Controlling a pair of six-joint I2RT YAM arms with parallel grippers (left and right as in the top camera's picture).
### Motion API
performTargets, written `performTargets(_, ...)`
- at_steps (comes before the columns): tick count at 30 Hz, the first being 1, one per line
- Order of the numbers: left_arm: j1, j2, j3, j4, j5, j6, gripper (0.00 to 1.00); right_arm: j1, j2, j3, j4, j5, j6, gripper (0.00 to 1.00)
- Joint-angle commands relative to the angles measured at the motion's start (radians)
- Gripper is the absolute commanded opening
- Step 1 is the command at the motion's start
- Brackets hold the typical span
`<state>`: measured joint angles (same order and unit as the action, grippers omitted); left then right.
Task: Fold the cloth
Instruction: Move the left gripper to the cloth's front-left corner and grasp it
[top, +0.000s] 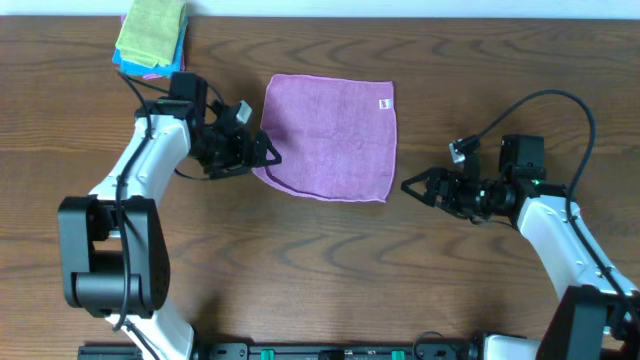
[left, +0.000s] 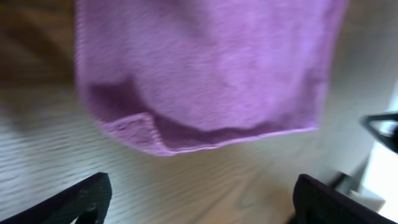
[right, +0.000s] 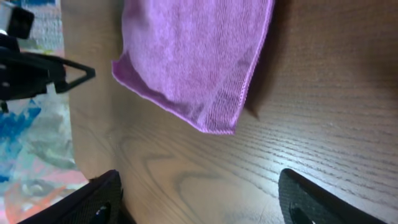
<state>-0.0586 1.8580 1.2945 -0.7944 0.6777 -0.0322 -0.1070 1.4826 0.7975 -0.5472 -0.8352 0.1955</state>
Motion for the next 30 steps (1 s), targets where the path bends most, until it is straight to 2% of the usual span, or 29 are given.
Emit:
performTargets(1, -0.025, -0.014, 0.0, 0.007, -0.164, -0.108, 0.93, 0.01, 0.002, 0.0, 0.01, 0.002, 0.046, 0.79)
performTargets(5, -0.048, -0.012, -0.002, 0.047, -0.325, -0.185, 0.91, 0.01, 0.003, 0.0, 0.027, 0.024, 0.063, 0.79)
performTargets(10, -0.052, 0.044, -0.002, 0.036, -0.222, -0.311, 0.79, 0.009, 0.003, 0.0, 0.056, 0.026, 0.062, 0.81)
performTargets(15, -0.124, 0.059, -0.002, -0.003, -0.216, -0.406, 0.78, 0.009, 0.003, 0.0, 0.058, 0.054, 0.033, 0.83)
performTargets(18, -0.18, 0.06, -0.002, 0.006, -0.294, -0.476, 0.77, 0.008, 0.003, 0.0, 0.052, 0.073, 0.023, 0.84)
performTargets(21, -0.204, 0.062, -0.002, 0.022, -0.367, -0.53, 0.6, 0.008, 0.003, 0.0, 0.033, 0.077, -0.021, 0.84)
performTargets(22, -0.204, 0.066, -0.002, 0.026, -0.378, -0.539, 0.58, 0.008, 0.003, 0.0, 0.026, 0.077, -0.033, 0.84)
performTargets(30, -0.192, 0.122, -0.002, 0.035, -0.381, -0.56, 0.58, 0.007, 0.003, 0.0, -0.004, 0.092, -0.071, 0.84)
